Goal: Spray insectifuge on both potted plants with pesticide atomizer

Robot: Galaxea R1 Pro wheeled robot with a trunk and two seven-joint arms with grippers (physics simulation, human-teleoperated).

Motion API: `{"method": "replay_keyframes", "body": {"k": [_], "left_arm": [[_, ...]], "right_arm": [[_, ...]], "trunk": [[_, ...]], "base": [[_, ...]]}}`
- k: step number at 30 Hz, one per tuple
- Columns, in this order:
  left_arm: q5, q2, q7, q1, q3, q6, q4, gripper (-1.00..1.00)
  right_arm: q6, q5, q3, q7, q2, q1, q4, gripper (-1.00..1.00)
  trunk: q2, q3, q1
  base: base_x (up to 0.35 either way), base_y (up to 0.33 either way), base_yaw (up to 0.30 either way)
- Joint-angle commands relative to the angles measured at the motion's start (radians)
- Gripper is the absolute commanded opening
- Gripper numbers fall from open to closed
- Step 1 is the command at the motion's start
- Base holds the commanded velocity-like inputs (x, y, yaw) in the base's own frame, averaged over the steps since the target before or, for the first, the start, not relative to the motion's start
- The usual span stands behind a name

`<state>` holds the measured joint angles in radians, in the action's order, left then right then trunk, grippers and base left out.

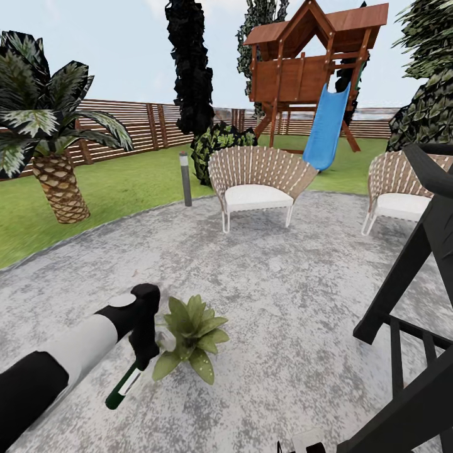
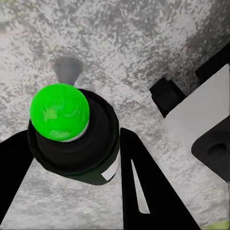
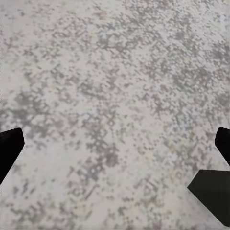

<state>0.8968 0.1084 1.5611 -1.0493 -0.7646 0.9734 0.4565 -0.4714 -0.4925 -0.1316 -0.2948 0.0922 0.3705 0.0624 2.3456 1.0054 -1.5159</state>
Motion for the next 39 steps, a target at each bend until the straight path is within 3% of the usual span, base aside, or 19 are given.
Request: {"method": "replay_keyframes", "body": {"k": [1, 3, 8, 12, 15, 19, 28, 33, 39], "left_arm": [[0.007, 0.011, 0.01, 0.007, -0.003, 0.01, 0.003, -1.0], [0.007, 0.017, 0.01, 0.016, -0.002, 0.01, 0.009, -1.0], [0.007, -0.002, 0.01, 0.012, 0.0, 0.012, 0.035, -1.0], [0.017, -0.085, 0.01, -0.009, -0.005, 0.014, 0.055, -1.0], [0.048, -0.108, 0.01, -0.029, -0.006, 0.014, 0.051, -1.0], [0.077, -0.111, 0.01, -0.042, -0.007, 0.013, 0.053, -1.0], [0.087, -0.105, 0.01, -0.063, -0.011, 0.011, 0.047, -1.0], [0.126, -0.11, 0.01, -0.063, -0.01, 0.012, 0.051, -1.0], [0.132, -0.111, 0.01, -0.064, -0.009, 0.013, 0.055, -1.0]], "right_arm": [[-0.003, -0.011, -0.008, -0.004, 0.001, 0.001, -0.001, 1.0], [-0.003, -0.011, -0.008, -0.004, 0.001, 0.001, -0.001, 1.0], [-0.003, -0.01, -0.008, -0.004, 0.001, 0.001, -0.001, 1.0], [-0.003, -0.011, -0.008, -0.004, 0.001, 0.001, -0.001, 1.0], [-0.003, -0.01, -0.008, -0.004, 0.001, 0.001, -0.001, 1.0], [-0.003, -0.011, -0.008, -0.004, 0.001, 0.001, -0.001, 1.0], [-0.003, -0.01, -0.008, -0.004, 0.001, 0.001, -0.001, 1.0], [-0.003, -0.01, -0.008, -0.004, 0.001, 0.001, -0.001, 1.0], [-0.003, -0.01, -0.008, -0.004, 0.001, 0.001, -0.001, 1.0]], "trunk": [[0.0, 0.001, 0.0], [0.0, 0.001, 0.0], [0.0, 0.001, 0.0], [0.0, 0.001, 0.0], [0.0, 0.001, 0.0], [0.0, 0.001, 0.0], [0.0, 0.005, 0.0], [0.0, 0.012, 0.0], [0.0, 0.019, 0.0]], "base": [[0.0, 0.0, 0.0], [0.0, 0.0, 0.0], [0.0, 0.0, 0.0], [0.0, 0.0, 0.0], [0.0, 0.0, 0.0], [0.0, 0.0, 0.0], [0.0, 0.0, 0.0], [0.0, 0.0, 0.0], [0.0, 0.0, 0.0]]}}
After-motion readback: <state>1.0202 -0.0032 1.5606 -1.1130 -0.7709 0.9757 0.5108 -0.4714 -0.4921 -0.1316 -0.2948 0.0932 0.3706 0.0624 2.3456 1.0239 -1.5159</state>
